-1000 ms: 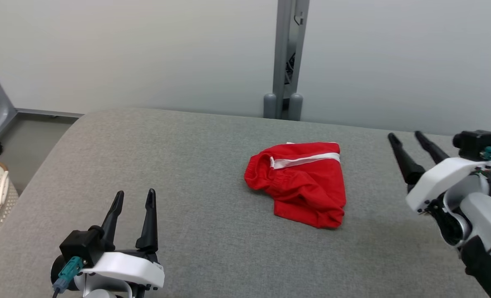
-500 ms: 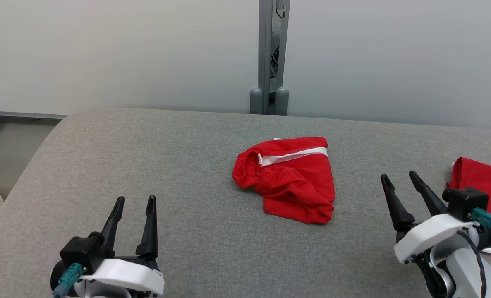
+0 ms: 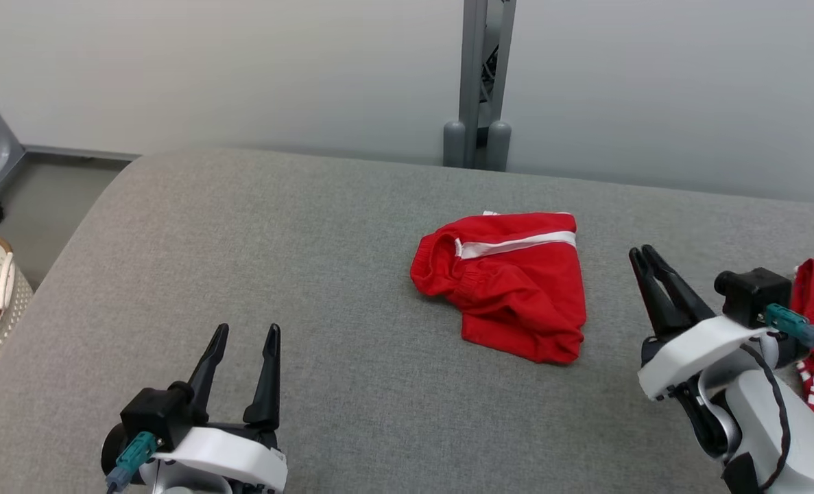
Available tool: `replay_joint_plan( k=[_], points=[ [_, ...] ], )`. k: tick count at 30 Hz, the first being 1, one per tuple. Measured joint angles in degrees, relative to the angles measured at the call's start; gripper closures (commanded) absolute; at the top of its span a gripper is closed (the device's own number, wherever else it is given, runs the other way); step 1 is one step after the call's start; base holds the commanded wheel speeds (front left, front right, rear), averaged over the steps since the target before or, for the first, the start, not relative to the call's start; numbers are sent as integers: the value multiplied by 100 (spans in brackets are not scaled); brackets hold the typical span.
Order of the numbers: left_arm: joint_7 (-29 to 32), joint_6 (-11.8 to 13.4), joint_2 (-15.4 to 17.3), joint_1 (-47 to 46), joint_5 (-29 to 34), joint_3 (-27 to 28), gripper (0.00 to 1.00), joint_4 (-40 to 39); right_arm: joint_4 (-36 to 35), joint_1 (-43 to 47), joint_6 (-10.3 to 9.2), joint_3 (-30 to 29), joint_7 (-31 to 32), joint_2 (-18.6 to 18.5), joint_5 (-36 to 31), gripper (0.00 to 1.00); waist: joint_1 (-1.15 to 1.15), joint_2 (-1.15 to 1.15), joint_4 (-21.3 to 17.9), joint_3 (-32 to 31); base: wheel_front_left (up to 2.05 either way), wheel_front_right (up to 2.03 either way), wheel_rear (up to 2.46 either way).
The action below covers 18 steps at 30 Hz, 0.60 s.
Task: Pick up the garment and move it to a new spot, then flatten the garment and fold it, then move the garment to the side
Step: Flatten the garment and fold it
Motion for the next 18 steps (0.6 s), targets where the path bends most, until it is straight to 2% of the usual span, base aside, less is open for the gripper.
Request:
replay_joint_plan(
  k=[9, 18],
  points=[
    [1, -73, 0, -268, 12, -120, 0, 38, 731, -830, 0, 717, 73, -129, 594, 100, 0, 0, 424, 463, 0, 0, 0],
    [0, -141, 2, -480, -56, -204, 0, -53, 1611, -1511, 0, 1733, 83, -247, 1165, 100, 0, 0, 919, 983, 0, 0, 0]
  ],
)
